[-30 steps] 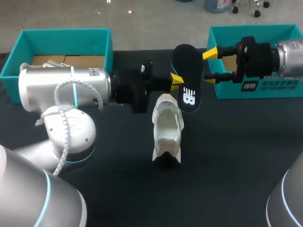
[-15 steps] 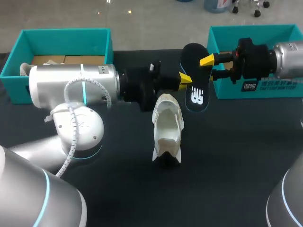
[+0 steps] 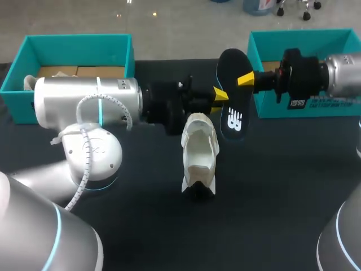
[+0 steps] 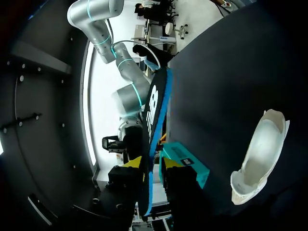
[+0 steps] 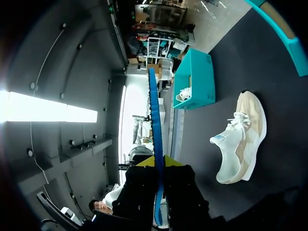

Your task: Take the shoe out of the shoebox, open the shoe tongue, remove and reinsert the insole, then place the shoe into the shoebox

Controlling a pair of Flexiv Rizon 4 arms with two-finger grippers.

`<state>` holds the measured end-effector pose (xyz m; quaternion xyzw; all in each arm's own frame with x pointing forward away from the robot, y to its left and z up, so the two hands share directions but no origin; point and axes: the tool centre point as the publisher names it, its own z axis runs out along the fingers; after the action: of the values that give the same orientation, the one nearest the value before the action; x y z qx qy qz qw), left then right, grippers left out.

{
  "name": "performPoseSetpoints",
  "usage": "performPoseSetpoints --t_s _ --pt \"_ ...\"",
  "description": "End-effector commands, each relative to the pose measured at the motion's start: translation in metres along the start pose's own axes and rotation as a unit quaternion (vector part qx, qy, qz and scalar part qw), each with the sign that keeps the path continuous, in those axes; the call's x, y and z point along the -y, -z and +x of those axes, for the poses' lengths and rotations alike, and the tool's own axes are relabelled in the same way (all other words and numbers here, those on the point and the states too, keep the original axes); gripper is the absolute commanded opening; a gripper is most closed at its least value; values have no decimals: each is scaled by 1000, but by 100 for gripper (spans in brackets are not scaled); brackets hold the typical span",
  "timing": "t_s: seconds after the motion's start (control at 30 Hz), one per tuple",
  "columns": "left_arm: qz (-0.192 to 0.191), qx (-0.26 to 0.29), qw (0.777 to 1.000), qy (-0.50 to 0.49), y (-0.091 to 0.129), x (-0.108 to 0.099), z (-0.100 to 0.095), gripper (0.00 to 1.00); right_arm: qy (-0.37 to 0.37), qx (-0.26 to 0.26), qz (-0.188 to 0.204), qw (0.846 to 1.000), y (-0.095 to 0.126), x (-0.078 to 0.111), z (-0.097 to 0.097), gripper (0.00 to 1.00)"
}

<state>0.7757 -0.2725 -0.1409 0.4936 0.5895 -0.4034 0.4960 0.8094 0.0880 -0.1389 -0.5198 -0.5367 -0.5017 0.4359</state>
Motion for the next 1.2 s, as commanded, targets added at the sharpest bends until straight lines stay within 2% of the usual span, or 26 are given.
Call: performPoseSetpoints --t_s 0.03,0.3,0.57,0.67,1.03,1.2 --pt "5 -46 999 3 13 -2 -8 100 -2 -1 -3 1000 -1 2 -4 0" --pt "47 -155 987 14 28 -7 -7 100 -4 2 10 1000 -5 4 -9 0" --pt "82 -289 953 26 37 -11 -7 100 -8 7 21 1000 -9 7 -15 0" --pt "79 -329 941 18 39 -11 -7 100 -8 9 25 1000 -11 8 -16 0" --pt "74 -336 939 26 39 -11 -7 100 -11 11 29 999 -12 11 -17 0" --pt "74 -336 939 26 39 -11 -7 100 -6 29 47 998 -19 11 -19 0"
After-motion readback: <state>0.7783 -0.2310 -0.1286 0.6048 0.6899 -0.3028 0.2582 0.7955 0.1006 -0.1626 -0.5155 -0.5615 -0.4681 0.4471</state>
